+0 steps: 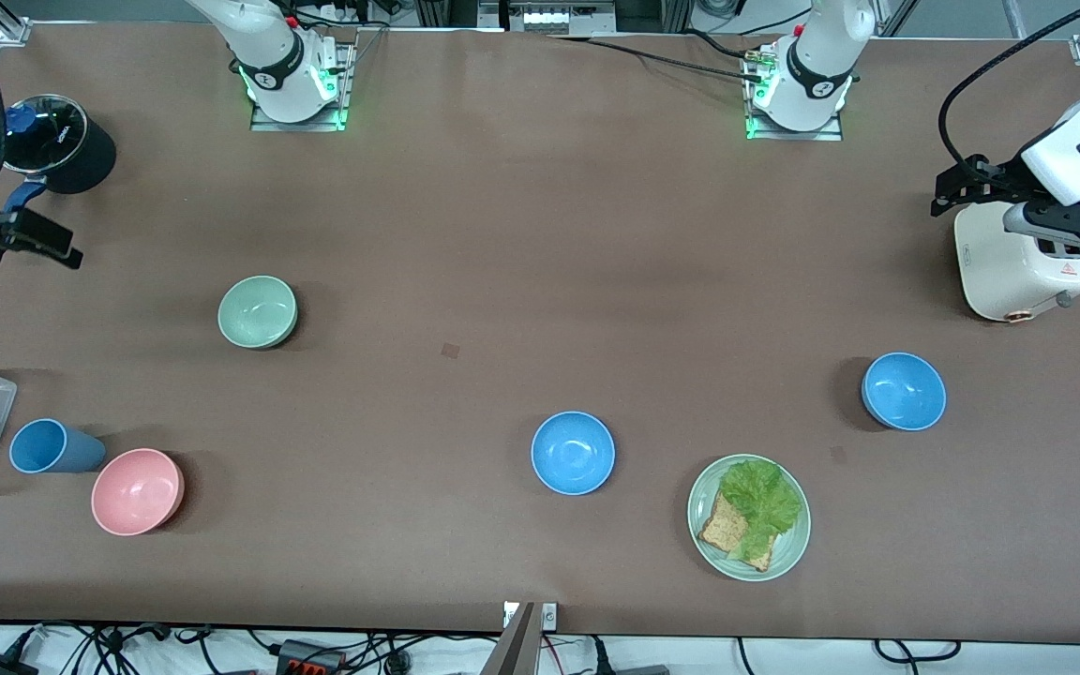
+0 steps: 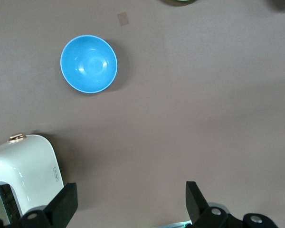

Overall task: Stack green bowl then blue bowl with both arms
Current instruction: 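Reach the right gripper down to the light green bowl's rim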

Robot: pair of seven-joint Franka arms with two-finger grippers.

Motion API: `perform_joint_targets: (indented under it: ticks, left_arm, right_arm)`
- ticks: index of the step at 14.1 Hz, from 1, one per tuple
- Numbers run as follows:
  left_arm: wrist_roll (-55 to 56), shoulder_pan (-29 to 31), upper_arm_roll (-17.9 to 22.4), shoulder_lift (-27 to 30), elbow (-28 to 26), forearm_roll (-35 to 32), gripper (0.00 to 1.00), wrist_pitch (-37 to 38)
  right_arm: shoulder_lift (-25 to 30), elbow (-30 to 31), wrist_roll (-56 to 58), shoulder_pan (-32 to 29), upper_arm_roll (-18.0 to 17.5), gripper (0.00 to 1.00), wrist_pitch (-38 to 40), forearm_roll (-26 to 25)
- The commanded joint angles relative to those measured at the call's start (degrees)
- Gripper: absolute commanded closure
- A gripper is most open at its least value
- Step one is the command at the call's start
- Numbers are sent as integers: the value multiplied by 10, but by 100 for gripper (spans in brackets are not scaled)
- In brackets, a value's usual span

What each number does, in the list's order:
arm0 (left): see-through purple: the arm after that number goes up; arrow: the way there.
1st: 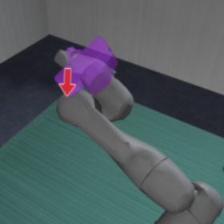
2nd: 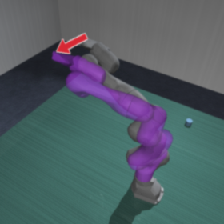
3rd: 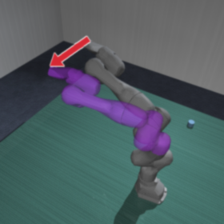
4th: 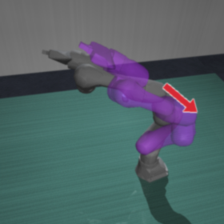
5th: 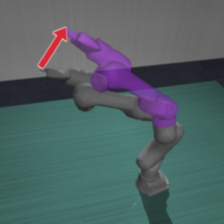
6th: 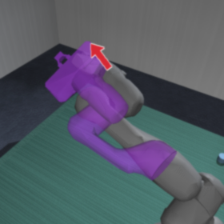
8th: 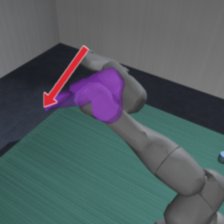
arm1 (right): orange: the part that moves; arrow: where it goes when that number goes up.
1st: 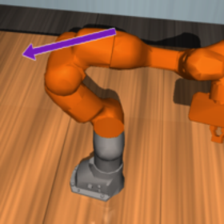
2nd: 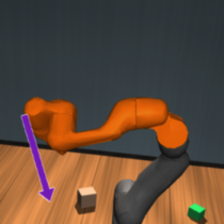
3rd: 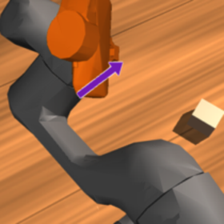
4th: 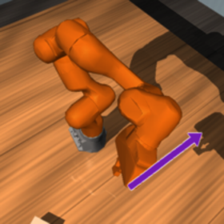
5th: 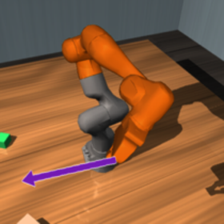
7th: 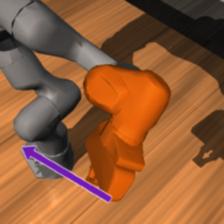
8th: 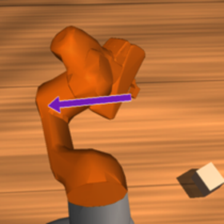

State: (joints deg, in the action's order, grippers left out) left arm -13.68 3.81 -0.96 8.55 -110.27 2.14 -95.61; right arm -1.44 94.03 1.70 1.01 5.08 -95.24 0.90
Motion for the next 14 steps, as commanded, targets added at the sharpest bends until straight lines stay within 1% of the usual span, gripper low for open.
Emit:
perform_joint_targets:
  ticks: [1,9,11,14]
  left_arm:
    - [10,1,0,-8,18,5,0,16]
    - [13,2,6,-22,26,7,0,27]
    - [11,25,5,-33,27,8,0,24]
    - [9,37,5,-48,25,11,0,15]
  right_arm:
    - [49,68,-12,0,-2,0,-21,-10]
    - [46,68,-3,0,-2,0,-25,-20]
    - [43,67,-3,0,-2,0,-25,-20]
    - [13,66,-3,0,-2,0,-25,-20]
